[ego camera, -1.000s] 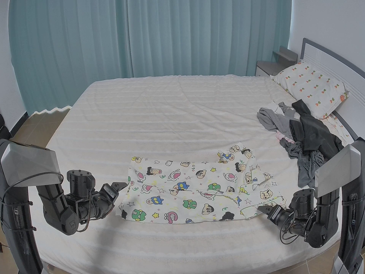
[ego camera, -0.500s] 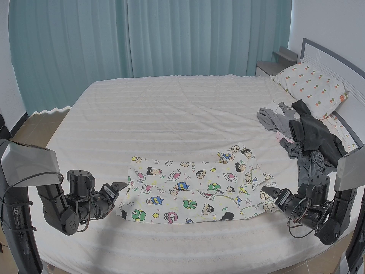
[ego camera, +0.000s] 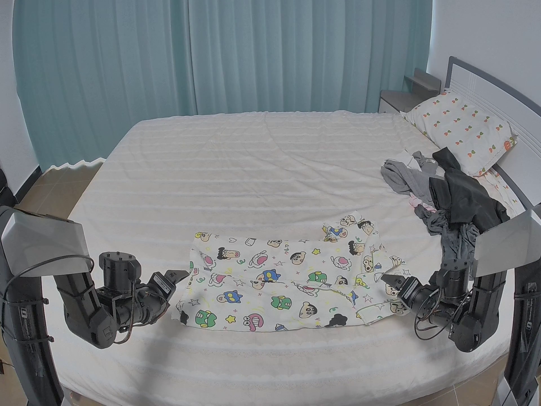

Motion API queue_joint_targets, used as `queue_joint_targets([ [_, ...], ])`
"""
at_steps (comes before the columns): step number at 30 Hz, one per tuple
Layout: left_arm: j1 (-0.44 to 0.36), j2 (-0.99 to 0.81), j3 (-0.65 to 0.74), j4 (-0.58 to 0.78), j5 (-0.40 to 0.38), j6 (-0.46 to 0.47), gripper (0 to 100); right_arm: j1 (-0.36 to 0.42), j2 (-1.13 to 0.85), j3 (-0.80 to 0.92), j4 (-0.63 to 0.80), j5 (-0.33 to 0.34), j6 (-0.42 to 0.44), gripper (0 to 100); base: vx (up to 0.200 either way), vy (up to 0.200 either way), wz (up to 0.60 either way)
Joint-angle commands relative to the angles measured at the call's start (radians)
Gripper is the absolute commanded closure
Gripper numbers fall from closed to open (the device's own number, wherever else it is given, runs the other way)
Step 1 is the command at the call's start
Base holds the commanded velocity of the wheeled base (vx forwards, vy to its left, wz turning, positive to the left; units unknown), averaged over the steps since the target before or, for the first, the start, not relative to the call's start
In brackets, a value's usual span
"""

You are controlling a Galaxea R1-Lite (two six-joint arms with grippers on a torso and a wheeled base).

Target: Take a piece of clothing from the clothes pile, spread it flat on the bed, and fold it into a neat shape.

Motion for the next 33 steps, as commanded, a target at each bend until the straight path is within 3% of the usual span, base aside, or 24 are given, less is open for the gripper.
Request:
queue_joint_targets([
  [1,0.000,-0.001,0.000,0.000,0.000,-0.002,0,-0.028,0.087,-0.013,-0.009,0.004,-0.013,0,0.000,0.000,0.00],
  [8,0.000,-0.001,0.000,0.000,0.000,-0.002,0,-0.029,0.078,-0.024,-0.009,0.015,-0.013,0,0.000,0.000,0.00],
  [15,0.000,-0.011,0.003,0.000,-0.009,-0.003,0,-0.005,-0.103,-0.015,0.002,0.016,-0.013,0,0.000,0.000,0.00],
  [20,-0.002,-0.060,0.029,0.000,-0.014,-0.023,0,0.003,-0.227,-0.112,0.159,0.036,-0.011,0,0.000,0.000,0.00],
  [23,0.000,-0.066,0.026,0.000,-0.012,-0.052,0,0.001,-0.232,-0.145,0.183,0.039,-0.003,0,0.000,0.000,0.00],
  [29,0.000,-0.057,0.034,-0.030,-0.011,-0.057,0,0.006,-0.212,-0.119,0.177,0.087,0.116,0,0.000,0.000,0.00],
  [33,-0.002,-0.054,0.041,-0.049,-0.006,-0.058,0,-0.006,-0.201,-0.098,0.143,0.104,0.118,0,0.000,0.000,0.00],
])
